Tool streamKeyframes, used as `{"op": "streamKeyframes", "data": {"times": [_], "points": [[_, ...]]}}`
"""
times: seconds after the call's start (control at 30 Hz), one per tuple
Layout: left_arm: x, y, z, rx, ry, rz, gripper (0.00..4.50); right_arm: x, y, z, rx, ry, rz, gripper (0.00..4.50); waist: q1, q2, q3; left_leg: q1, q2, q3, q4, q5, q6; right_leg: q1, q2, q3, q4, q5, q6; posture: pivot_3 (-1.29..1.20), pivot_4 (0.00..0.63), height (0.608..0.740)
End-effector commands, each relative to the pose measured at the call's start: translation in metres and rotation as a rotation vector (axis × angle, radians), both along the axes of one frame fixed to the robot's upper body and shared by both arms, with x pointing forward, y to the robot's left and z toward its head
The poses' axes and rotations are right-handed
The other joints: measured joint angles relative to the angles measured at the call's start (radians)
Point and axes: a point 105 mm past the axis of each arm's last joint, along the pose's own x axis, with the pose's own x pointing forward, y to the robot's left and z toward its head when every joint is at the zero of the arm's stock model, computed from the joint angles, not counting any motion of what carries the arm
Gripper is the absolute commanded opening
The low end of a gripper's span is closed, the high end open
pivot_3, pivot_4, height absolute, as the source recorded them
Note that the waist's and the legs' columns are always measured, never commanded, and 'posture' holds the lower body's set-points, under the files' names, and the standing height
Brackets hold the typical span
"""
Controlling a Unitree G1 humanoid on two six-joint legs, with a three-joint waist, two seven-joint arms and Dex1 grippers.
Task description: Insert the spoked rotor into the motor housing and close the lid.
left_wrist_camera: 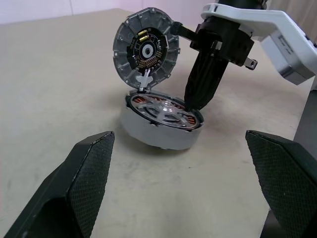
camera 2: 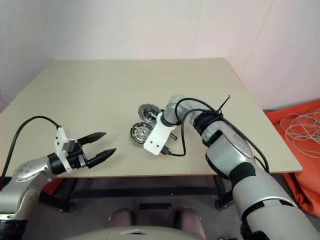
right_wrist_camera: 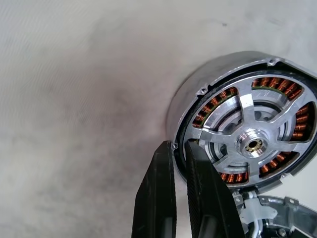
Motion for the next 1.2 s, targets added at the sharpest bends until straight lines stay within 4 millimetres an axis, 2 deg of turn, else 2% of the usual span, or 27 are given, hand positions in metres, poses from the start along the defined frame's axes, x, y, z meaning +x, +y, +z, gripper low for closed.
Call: {"op": "streamKeyframes", "data": {"times": [0.03,0.33,0.47,0.63,0.83,1.1,1.2], "points": [[0.003,-0.002,0.012,0.007,-0.059,-0.014,4.5,-0.001,0.015,0.027,0.113,0.045,-0.168,0.0,0.001,0.0,0.0,0.0,0.001,0.0,0.001,0.0,0.0,0.0,0.001,0.0,0.0,0.0,0.0,0.0,0.0,0.74],[0.004,-0.003,0.012,0.008,-0.062,-0.019,4.5,-0.042,0.014,0.048,0.09,0.213,-0.379,0.0,0.013,0.001,0.001,-0.002,0.004,0.0,0.002,0.001,-0.002,-0.001,0.004,0.0,-0.001,0.001,-0.001,0.0,0.0,0.74],[0.006,-0.003,0.012,0.008,-0.064,-0.018,4.5,-0.038,0.015,0.05,0.104,0.253,-0.523,0.0,0.015,0.001,0.001,-0.001,0.004,0.0,0.001,0.001,-0.002,-0.001,0.004,0.0,0.0,0.001,-0.001,0.0,0.0,0.74],[0.007,-0.002,0.011,0.007,-0.065,-0.014,4.5,-0.029,0.014,0.049,0.117,0.234,-0.603,0.0,0.018,0.001,0.002,-0.001,0.004,0.0,0.001,0.002,-0.003,-0.001,0.004,0.0,-0.001,0.0,-0.001,0.0,0.0,0.74],[0.007,-0.003,0.011,0.004,-0.066,-0.011,4.5,-0.01,0.017,0.03,0.144,0.305,-0.797,0.0,0.015,0.002,0.002,0.001,0.004,0.0,0.001,0.003,-0.004,-0.001,0.004,0.0,0.0,0.0,-0.001,0.0,0.0,0.74],[0.007,-0.003,0.011,0.003,-0.066,-0.007,4.5,-0.011,0.027,0.024,0.146,0.44,-0.922,0.0,0.039,0.003,0.002,0.003,0.004,-0.001,0.001,0.003,-0.004,0.003,0.003,0.0,-0.001,0.0,-0.001,0.0,0.0,0.74],[0.008,-0.004,0.011,0.002,-0.066,-0.007,4.5,-0.015,0.033,0.03,0.156,0.482,-0.922,0.98,0.041,0.003,0.002,0.003,0.004,-0.001,0.001,0.003,-0.004,0.003,0.003,0.0,-0.001,0.0,0.0,0.0,0.0,0.74]]}}
